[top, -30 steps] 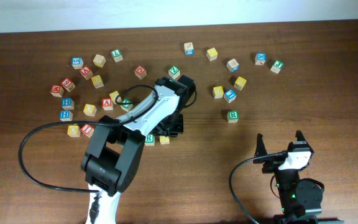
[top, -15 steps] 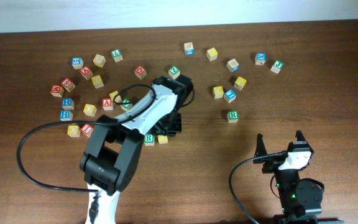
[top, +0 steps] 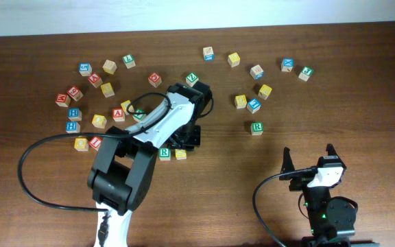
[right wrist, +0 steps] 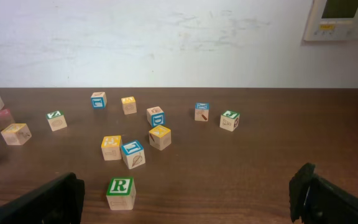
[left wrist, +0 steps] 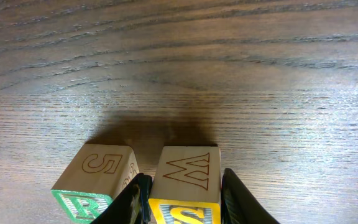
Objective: Spell out RSS
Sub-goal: 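Move the left gripper up to another yellow S block and grasp it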
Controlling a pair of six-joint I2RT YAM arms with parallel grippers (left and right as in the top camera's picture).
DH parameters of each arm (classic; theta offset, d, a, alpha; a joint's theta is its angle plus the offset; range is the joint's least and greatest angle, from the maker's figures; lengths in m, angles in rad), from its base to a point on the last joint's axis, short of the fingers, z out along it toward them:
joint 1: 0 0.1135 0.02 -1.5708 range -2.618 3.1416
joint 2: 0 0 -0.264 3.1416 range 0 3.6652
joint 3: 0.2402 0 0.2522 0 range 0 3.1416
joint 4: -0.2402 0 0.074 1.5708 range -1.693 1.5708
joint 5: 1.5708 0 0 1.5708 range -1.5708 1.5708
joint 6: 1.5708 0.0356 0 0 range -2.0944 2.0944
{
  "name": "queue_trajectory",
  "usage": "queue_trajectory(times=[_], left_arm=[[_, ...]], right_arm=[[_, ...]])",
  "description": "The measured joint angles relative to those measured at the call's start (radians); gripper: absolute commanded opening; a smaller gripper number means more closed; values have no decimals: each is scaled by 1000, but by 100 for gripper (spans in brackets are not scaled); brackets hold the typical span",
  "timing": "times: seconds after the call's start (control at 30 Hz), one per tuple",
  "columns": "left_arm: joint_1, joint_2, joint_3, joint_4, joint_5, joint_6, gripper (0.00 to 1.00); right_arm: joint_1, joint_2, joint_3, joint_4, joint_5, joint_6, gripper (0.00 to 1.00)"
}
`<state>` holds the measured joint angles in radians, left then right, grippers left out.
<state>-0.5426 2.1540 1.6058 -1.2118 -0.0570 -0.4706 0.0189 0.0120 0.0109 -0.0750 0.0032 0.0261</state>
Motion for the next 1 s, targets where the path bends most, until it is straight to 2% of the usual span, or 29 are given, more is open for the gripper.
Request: queue_trajectory(times=[0.2, 0.27, 0.57, 0.8, 0.93, 1.0], left_arm=[[0, 0, 0, 0, 2, 7, 40], [0, 0, 0, 0, 2, 7, 44], [0, 0, 18, 0, 1, 11, 44], [9, 0, 175, -84, 1, 35, 43], [60, -10, 299, -158, 1, 55, 45], [92, -26, 342, -177, 2, 61, 50]], right_arm=[[0, 0, 0, 0, 0, 0, 98], [0, 0, 0, 0, 0, 0, 98], [0, 0, 0, 0, 0, 0, 98], [0, 0, 0, 0, 0, 0, 98], [0, 0, 0, 0, 0, 0, 98], [0, 0, 0, 0, 0, 0, 98]])
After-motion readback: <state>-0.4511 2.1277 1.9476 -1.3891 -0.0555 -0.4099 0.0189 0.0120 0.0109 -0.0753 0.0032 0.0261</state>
